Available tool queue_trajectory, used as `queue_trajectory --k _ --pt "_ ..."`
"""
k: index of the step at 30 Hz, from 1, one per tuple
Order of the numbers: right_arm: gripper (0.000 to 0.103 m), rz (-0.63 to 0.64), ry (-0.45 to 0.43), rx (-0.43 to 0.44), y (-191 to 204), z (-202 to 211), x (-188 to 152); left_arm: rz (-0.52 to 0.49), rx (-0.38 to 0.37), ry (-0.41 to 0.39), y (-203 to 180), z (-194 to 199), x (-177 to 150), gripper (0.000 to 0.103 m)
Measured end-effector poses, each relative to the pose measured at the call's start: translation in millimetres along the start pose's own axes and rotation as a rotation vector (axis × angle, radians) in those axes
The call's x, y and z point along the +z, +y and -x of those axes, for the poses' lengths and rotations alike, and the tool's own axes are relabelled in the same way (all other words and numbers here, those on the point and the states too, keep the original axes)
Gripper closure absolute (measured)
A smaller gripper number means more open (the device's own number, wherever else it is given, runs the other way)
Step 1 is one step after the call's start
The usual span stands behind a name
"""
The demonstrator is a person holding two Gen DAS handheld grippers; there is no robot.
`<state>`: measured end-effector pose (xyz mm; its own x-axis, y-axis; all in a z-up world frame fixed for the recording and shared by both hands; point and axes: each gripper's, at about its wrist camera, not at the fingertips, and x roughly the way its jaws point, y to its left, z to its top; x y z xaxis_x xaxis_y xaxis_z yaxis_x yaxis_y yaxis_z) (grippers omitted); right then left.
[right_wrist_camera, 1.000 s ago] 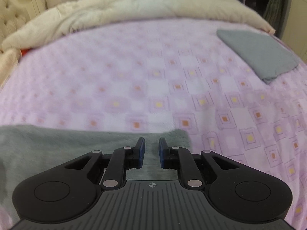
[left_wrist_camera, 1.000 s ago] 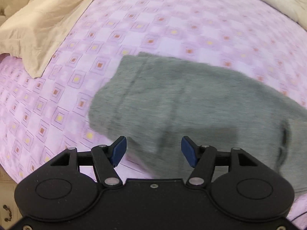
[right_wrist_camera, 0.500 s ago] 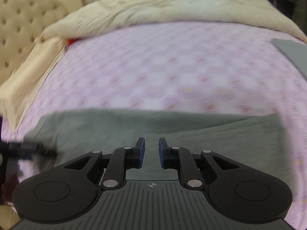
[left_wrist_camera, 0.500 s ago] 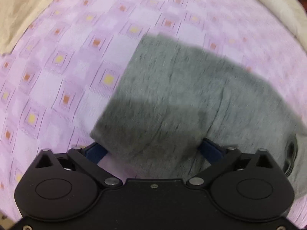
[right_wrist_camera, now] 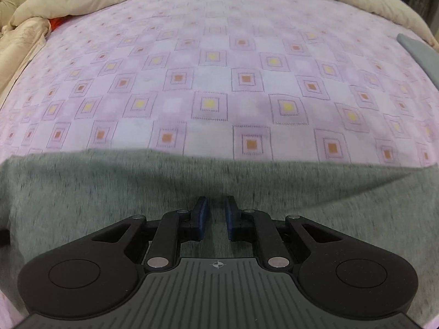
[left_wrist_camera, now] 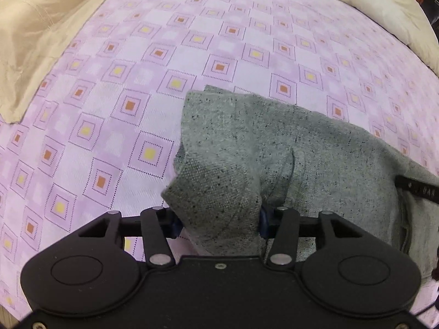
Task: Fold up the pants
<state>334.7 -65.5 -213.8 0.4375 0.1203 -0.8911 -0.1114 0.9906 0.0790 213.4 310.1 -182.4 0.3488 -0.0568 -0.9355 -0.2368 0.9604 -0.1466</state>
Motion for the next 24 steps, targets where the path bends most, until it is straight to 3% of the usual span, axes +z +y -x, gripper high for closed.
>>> queue_trajectory --k 2,5,7,11,15,18,24 --pt "0.090 -0.019 0.002 0.015 -5 7 5 0.021 -0.014 0.033 7 -4 1 0.037" --pt "0.090 -0.027 -0.079 0.068 -7 41 -8 0.091 -0.055 0.069 20 -14 6 0.024" --pt "0.090 -0.008 -0.086 0.082 -5 60 -27 0.115 -0.078 0.073 22 -16 7 0.024" --pt "0.090 0.045 -0.050 0.034 5 75 -71 0.059 -0.057 0.027 11 -10 3 0.041" --pt "0.089 0.105 0.065 -0.005 15 57 -104 0.027 -0.053 -0.022 4 1 0 0.050" --pt "0.089 0.170 0.011 -0.003 23 53 -117 0.023 -0.042 -0.065 -1 17 -3 0.055" --pt "0.090 0.109 0.053 0.145 6 49 -102 -0.002 0.014 -0.173 -33 71 -12 0.060"
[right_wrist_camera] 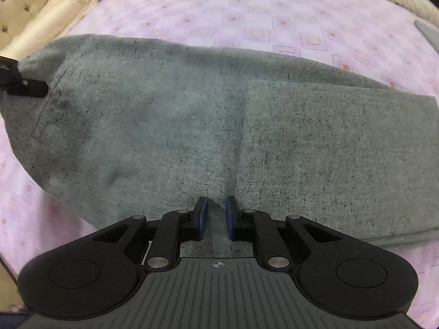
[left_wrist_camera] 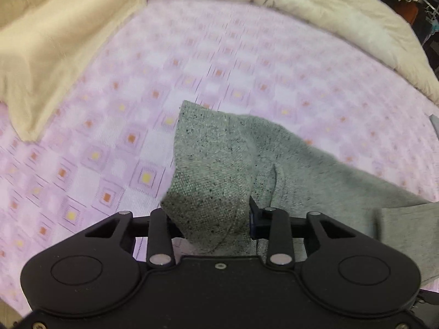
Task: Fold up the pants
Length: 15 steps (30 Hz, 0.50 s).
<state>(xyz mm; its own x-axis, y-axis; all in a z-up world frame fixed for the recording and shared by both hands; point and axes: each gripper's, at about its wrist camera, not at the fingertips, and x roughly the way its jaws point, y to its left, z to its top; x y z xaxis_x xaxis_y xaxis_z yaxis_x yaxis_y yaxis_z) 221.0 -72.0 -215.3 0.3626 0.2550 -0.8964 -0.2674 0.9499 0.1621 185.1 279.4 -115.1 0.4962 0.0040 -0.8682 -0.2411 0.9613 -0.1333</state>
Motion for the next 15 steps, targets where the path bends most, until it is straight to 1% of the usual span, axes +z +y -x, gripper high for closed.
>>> queue_trajectory --k 2,5,7,8,11,13,15 --pt "0.090 -0.002 -0.030 0.062 -9 12 1 -0.021 0.011 -0.051 -18 26 1 0.060" --pt "0.090 -0.004 -0.098 0.161 -29 40 2 -0.047 0.030 -0.122 -49 65 3 0.061" --pt "0.089 -0.023 -0.132 0.203 -48 56 2 -0.079 0.045 -0.168 -78 88 4 0.061" --pt "0.089 -0.035 -0.140 0.216 -53 58 3 -0.098 0.054 -0.188 -95 99 4 0.061" --pt "0.089 -0.053 -0.162 0.240 -85 71 -2 -0.150 0.062 -0.231 -145 122 2 0.061" --pt "0.089 -0.063 -0.162 0.232 -109 74 -7 -0.193 0.043 -0.246 -185 128 -2 0.061" --pt "0.089 -0.088 -0.160 0.211 -132 77 -15 -0.235 0.008 -0.252 -226 126 -8 0.061"
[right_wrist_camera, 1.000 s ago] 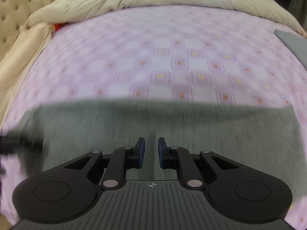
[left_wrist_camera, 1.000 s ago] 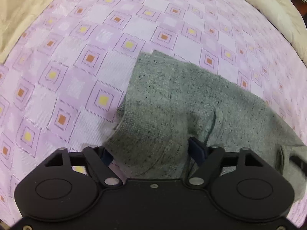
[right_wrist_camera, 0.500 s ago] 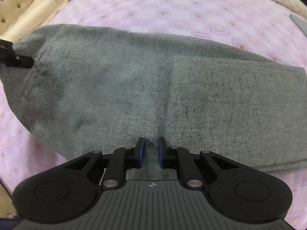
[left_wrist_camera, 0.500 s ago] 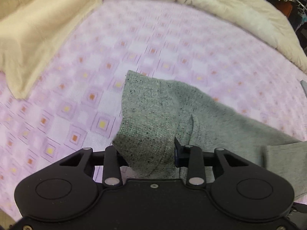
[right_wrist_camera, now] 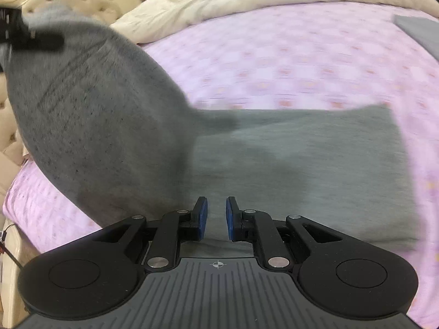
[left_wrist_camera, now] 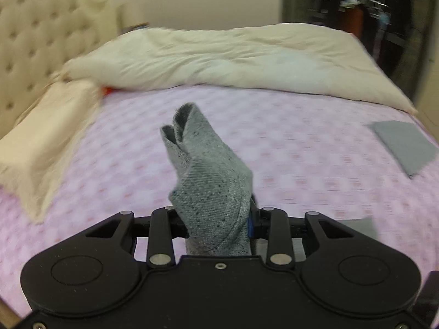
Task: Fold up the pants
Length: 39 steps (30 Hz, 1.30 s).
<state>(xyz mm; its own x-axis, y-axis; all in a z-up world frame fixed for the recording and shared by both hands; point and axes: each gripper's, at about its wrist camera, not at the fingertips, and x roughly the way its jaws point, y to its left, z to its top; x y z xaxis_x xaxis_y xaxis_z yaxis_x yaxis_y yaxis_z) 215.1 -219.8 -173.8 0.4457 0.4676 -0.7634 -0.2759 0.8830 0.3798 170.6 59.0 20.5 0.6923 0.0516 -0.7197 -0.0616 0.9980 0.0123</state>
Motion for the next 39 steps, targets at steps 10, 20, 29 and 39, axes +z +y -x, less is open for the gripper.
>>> queue_trajectory --k 10,20,29,39 --pt "0.088 -0.180 -0.005 -0.187 -107 39 -25 -0.255 -0.226 0.308 -203 -106 -62 0.048" --pt "0.086 -0.166 -0.137 -0.192 -130 68 -1 -0.285 -0.231 0.243 -176 -80 -70 0.047" --pt "0.071 -0.033 -0.114 -0.046 -114 0 72 -0.271 0.054 0.393 -90 -118 -134 0.048" --pt "0.061 0.106 0.008 -0.007 -92 -58 110 -0.229 0.005 0.446 -59 -133 -172 0.041"
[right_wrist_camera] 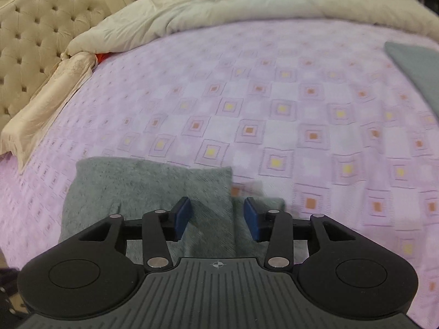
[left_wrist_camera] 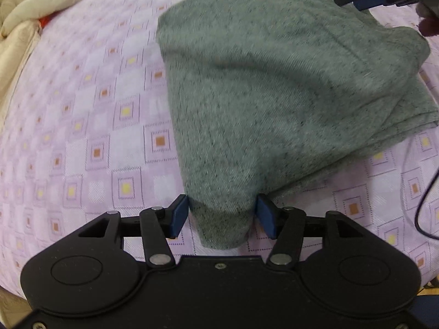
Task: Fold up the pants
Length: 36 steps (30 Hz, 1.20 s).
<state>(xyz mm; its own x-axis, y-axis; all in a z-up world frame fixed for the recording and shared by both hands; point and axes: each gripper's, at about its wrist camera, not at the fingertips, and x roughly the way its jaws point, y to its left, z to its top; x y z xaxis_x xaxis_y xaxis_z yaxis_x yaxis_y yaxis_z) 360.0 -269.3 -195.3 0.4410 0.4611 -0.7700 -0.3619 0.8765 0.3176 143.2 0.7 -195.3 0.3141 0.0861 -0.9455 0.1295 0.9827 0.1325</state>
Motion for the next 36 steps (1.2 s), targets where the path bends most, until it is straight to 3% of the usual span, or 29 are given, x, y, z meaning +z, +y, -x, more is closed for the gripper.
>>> queue_trajectory --k 2,4,5,9,11,13,17,20,22,24,26,30,32,36 --pt "0.060 -0.037 0.021 0.005 -2 -1 0 0.033 -0.016 0.005 4 -3 0 0.041" --pt "0.089 -0.068 0.031 0.023 3 2 1 0.059 -0.031 0.009 9 -4 0 0.041" --pt "0.097 -0.058 0.021 0.015 9 7 2 0.068 -0.038 0.011 10 -4 0 0.041" --pt "0.097 -0.042 -0.074 -0.156 18 43 1 0.060 -0.064 0.011 17 -2 -2 0.041" --pt "0.097 -0.089 -0.006 -0.235 1 34 -9 0.045 -0.074 0.002 22 4 -4 0.041" --pt "0.096 -0.134 0.022 -0.194 -11 29 -18 0.017 -0.086 -0.007 25 10 -4 0.042" --pt "0.084 -0.140 -0.115 -0.163 -11 66 -20 -0.023 -0.095 -0.077 35 40 3 0.042" --pt "0.083 -0.066 -0.169 -0.097 -4 94 -30 -0.023 -0.089 -0.157 35 59 16 0.042" --pt "0.083 -0.015 -0.140 -0.073 5 98 -44 -0.003 -0.080 -0.205 31 63 22 0.043" --pt "0.082 0.046 -0.051 -0.108 13 88 -65 0.028 -0.102 -0.216 29 58 26 0.043" --pt "0.082 0.090 0.089 -0.211 13 67 -93 0.046 -0.120 -0.171 24 45 27 0.042" --pt "0.082 -0.058 0.070 -0.195 -2 83 -110 -0.041 -0.103 0.103 14 -13 17 0.041" --pt "0.080 -0.086 0.041 -0.191 -8 95 -105 -0.005 -0.141 0.109 24 -12 10 0.043" --pt "0.054 -0.143 -0.061 -0.167 -22 118 -94 0.145 -0.174 -0.002 51 22 22 0.045"
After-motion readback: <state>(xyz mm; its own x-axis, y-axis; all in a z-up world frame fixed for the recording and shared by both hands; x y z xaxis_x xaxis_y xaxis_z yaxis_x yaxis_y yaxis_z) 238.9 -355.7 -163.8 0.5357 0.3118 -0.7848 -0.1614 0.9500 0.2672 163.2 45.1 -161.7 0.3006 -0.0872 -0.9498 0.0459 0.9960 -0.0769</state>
